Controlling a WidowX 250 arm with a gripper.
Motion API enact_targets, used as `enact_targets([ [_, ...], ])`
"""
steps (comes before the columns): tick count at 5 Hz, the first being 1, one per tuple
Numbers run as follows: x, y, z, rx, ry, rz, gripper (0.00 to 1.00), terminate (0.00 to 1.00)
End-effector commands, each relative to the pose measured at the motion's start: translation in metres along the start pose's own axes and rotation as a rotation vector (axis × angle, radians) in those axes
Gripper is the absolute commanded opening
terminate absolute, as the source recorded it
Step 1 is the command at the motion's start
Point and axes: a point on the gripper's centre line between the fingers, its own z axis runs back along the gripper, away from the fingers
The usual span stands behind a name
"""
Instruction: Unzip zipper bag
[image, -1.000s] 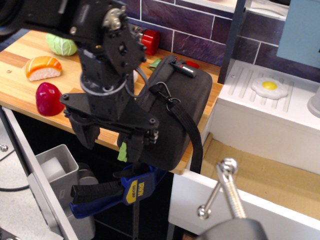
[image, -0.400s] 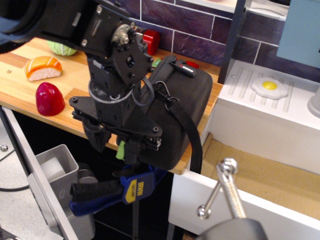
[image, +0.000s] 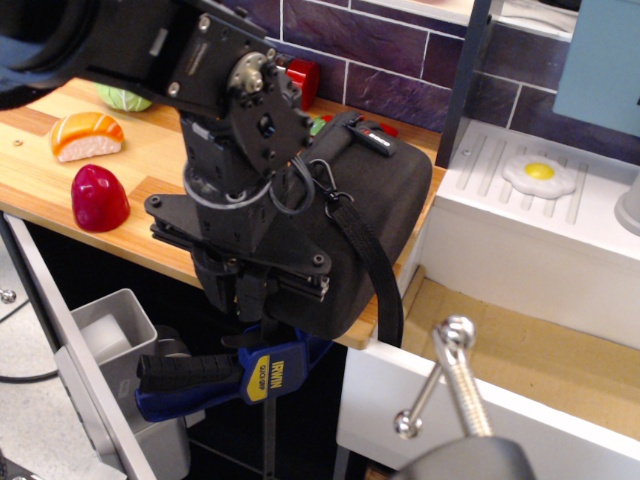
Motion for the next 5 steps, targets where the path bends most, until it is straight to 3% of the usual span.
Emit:
enact_targets([
  [1,0.02,-0.004,0.032,-0.041,-0.048,0.041,0.0,0.0],
  [2,0.039,-0.006,0.063,-0.102,-0.093,0.091,0.0,0.0],
  [3,0.059,-0.007,0.08,-0.119,-0.128,0.156,0.0,0.0],
  [4,0.074,-0.013,0.09,-0.123,-0.107,0.21,0.0,0.0],
  [5,0.072,-0.011,0.093,-0.128,-0.094,0.217,0.0,0.0],
])
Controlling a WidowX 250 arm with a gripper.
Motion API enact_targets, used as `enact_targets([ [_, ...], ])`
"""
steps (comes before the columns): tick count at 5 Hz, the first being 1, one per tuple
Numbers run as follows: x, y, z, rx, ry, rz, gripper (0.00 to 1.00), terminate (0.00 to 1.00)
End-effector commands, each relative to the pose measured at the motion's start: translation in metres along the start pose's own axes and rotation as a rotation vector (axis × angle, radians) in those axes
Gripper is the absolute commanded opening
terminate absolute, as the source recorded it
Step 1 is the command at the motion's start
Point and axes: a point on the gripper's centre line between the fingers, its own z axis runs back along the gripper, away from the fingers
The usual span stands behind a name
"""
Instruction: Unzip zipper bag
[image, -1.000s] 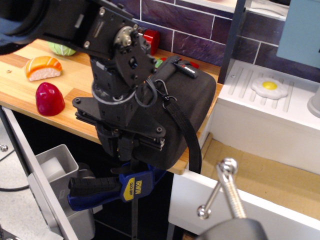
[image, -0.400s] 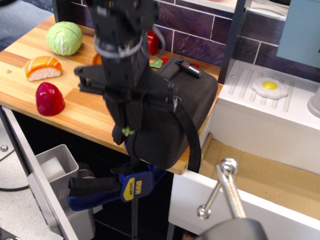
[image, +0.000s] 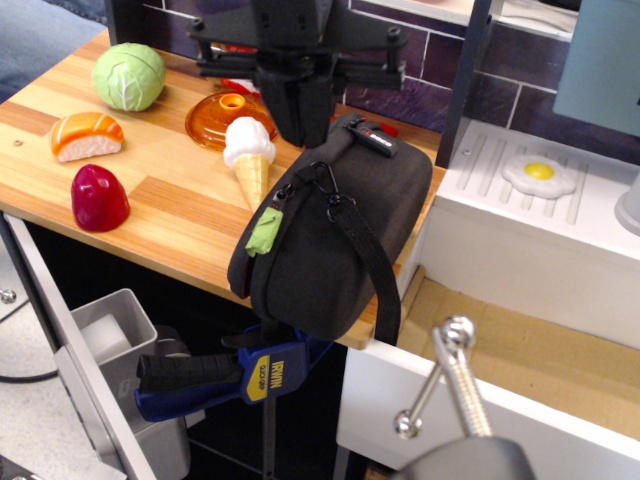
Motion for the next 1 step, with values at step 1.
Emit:
enact_targets([
  [1,0.001,0.0036,0.0175,-0.029,-0.018,0.013,0.0,1.0],
])
